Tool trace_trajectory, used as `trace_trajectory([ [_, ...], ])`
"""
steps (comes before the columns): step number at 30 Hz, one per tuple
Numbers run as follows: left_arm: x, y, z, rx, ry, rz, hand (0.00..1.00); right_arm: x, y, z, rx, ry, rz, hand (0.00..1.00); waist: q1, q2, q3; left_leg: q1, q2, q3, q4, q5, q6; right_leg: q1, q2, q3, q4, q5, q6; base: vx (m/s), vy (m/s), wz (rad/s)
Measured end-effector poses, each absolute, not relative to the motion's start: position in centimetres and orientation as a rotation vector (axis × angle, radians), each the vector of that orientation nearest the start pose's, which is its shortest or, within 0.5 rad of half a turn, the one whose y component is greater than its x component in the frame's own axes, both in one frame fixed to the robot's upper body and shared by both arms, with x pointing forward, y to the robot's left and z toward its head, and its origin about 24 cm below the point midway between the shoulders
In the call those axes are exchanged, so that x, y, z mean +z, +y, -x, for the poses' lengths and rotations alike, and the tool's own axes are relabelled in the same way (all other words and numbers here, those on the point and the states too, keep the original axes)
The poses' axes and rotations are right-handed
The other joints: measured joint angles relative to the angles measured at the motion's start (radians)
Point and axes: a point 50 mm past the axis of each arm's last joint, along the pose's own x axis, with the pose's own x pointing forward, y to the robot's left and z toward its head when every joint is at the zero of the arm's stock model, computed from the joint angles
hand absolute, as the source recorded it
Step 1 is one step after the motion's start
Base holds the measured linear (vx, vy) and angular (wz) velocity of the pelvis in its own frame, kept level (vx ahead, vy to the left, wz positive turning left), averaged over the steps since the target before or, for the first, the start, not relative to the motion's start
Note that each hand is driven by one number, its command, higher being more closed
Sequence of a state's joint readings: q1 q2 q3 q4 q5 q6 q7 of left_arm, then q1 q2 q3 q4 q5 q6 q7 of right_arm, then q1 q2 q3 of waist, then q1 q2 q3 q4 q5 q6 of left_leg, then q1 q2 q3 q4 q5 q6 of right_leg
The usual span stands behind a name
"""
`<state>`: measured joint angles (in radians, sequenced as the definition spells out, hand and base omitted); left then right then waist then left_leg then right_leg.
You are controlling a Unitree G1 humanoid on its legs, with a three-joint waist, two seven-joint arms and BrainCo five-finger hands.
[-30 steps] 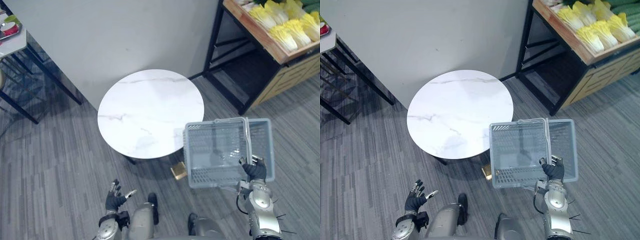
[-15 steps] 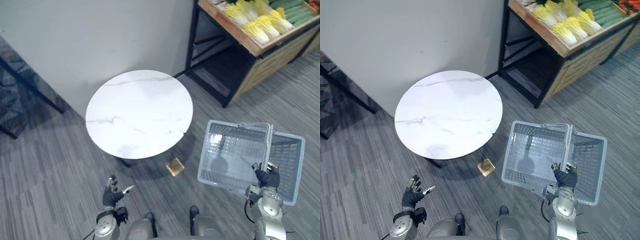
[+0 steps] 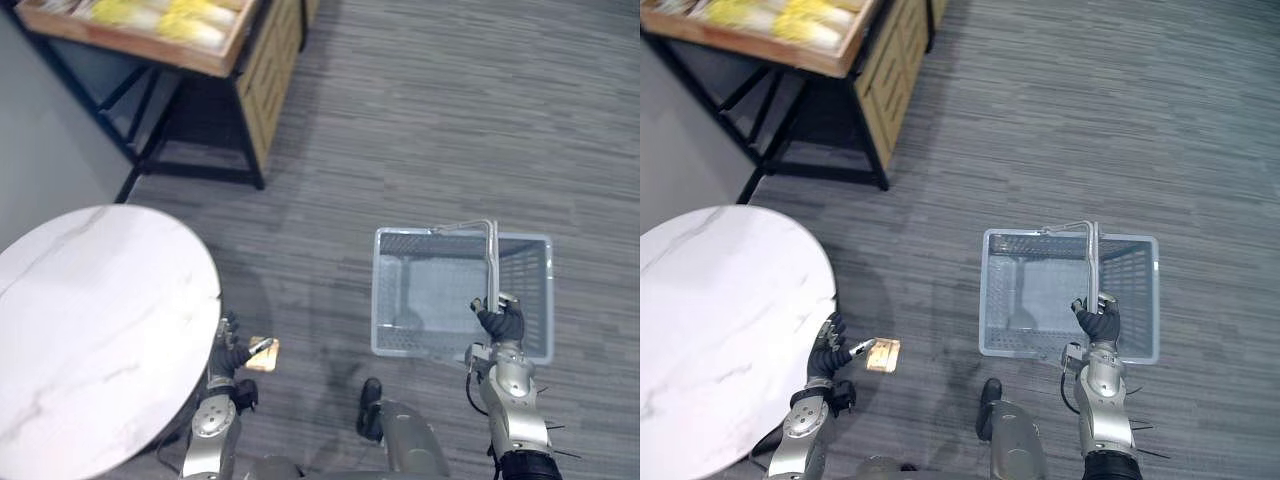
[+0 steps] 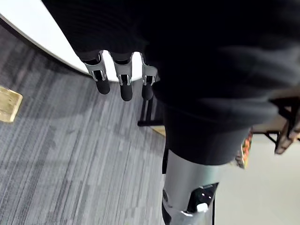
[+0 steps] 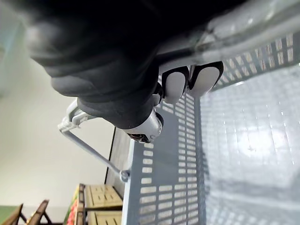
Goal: Pick vegetable in the basket
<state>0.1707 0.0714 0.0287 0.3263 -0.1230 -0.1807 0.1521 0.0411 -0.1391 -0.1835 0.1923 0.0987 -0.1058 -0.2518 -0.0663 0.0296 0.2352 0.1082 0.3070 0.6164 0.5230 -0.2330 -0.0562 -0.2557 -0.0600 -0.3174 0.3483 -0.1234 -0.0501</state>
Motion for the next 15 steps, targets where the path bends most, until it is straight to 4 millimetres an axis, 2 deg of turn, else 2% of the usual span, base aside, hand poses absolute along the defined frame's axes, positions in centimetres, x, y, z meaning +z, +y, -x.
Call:
trace_trajectory([
  [1,-5.2,19.4,-19.0,0.269,0.317,0.024,0.0,0.7,-23.9,-22.9,-0.465,0.103,0.051,1.0,0.002,0.001,0.0,-0.052,0.04,-0.064,0.169,0.081,0.115,0.044,0.02,0.032,-0.006,-0.017,-0.013,0.37,-0.168,-0.82],
  [2,-5.4,19.4,-18.5,0.276,0.331,0.023,0.0,0.6,-23.6,-22.9,-0.455,0.107,0.053,1.0,0.012,0.002,0.002,-0.102,0.049,-0.181,0.325,0.165,0.124,0.104,0.028,0.079,-0.024,-0.048,-0.017,0.31,-0.058,-0.86],
  [3,-5.6,19.3,-18.4,0.274,0.337,0.025,0.0,0.6,-23.7,-22.9,-0.456,0.106,0.054,1.0,0.024,0.003,0.003,-0.135,0.032,-0.243,0.385,0.116,0.077,0.124,0.031,0.099,-0.031,-0.059,-0.017,0.31,0.036,-0.85],
  [4,-5.6,19.1,-18.4,0.268,0.34,0.026,0.0,0.7,-23.7,-23.0,-0.452,0.102,0.055,1.0,0.039,0.007,0.003,-0.198,-0.007,-0.317,0.443,0.051,0.05,0.15,0.032,0.134,-0.038,-0.087,-0.024,0.25,0.069,-0.75],
  [5,-5.7,18.9,-18.3,0.257,0.342,0.027,0.0,0.9,-23.7,-23.1,-0.444,0.095,0.061,1.0,0.051,0.012,0.006,-0.256,-0.05,-0.365,0.454,0.005,0.05,0.173,0.03,0.162,-0.045,-0.1,-0.024,0.39,0.089,-0.96],
  [6,-5.7,18.5,-18.2,0.254,0.343,0.042,0.0,1.3,-23.3,-23.4,-0.426,0.076,0.061,1.0,0.077,0.011,0.01,-0.35,-0.105,-0.402,0.392,-0.042,0.052,0.207,0.021,0.206,-0.061,-0.117,-0.011,0.35,0.091,-0.87],
  [7,-5.7,18.3,-18.0,0.256,0.343,0.048,0.0,1.5,-23.1,-23.6,-0.418,0.067,0.06,1.0,0.088,0.015,0.01,-0.382,-0.127,-0.411,0.34,-0.047,0.055,0.222,0.018,0.226,-0.069,-0.125,-0.003,0.44,0.161,-0.92],
  [8,-5.6,18.1,-17.5,0.259,0.344,0.058,0.0,1.9,-22.9,-24.1,-0.402,0.05,0.062,1.0,0.097,0.029,0.016,-0.437,-0.171,-0.437,0.216,-0.04,0.042,0.264,0.011,0.25,-0.099,-0.135,0.014,0.33,0.161,-0.71],
  [9,-5.4,18.1,-17.4,0.261,0.336,0.061,0.0,2.2,-22.8,-24.4,-0.397,0.04,0.065,1.0,0.109,0.038,0.016,-0.465,-0.198,-0.456,0.087,-0.015,0.005,0.282,0.003,0.269,-0.118,-0.143,0.027,0.5,0.31,-0.9],
  [10,-4.8,18.2,-17.2,0.269,0.309,0.067,0.0,2.6,-22.9,-24.7,-0.394,0.026,0.08,1.0,0.13,0.058,0.008,-0.481,-0.216,-0.488,-0.114,0.031,-0.058,0.303,0.008,0.303,-0.148,-0.155,0.048,0.55,0.356,-1.13],
  [11,-4.2,18.4,-17.1,0.279,0.279,0.067,0.0,2.8,-22.8,-24.9,-0.391,0.019,0.087,1.0,0.161,0.076,0.0,-0.484,-0.218,-0.504,-0.161,0.124,-0.026,0.327,0.02,0.353,-0.164,-0.174,0.073,0.59,0.379,-1.06],
  [12,-4.0,18.5,-17.0,0.283,0.272,0.065,0.0,2.8,-22.6,-25.0,-0.386,0.019,0.085,1.0,0.177,0.07,-0.009,-0.484,-0.241,-0.501,-0.147,0.142,0.004,0.342,0.004,0.371,-0.182,-0.18,0.074,0.49,0.264,-0.74],
  [13,-3.5,18.6,-17.2,0.285,0.249,0.064,0.0,2.8,-22.3,-25.1,-0.371,0.018,0.089,1.0,0.176,0.04,-0.023,-0.499,-0.263,-0.503,-0.115,0.128,0.037,0.358,-0.028,0.376,-0.197,-0.185,0.088,0.53,0.246,-0.18],
  [14,-2.8,18.9,-17.7,0.295,0.215,0.064,0.0,2.8,-22.3,-25.2,-0.366,0.017,0.09,1.0,0.177,0.017,-0.027,-0.512,-0.292,-0.488,-0.061,0.094,0.104,0.351,-0.061,0.377,-0.149,-0.189,0.126,0.76,0.335,0.12],
  [15,-2.6,18.8,-18.1,0.293,0.2,0.07,0.0,2.6,-22.2,-25.1,-0.366,0.026,0.09,1.0,0.172,-0.001,-0.031,-0.503,-0.319,-0.475,-0.017,0.048,0.143,0.316,-0.089,0.385,-0.015,-0.206,0.179,0.63,0.269,0.2],
])
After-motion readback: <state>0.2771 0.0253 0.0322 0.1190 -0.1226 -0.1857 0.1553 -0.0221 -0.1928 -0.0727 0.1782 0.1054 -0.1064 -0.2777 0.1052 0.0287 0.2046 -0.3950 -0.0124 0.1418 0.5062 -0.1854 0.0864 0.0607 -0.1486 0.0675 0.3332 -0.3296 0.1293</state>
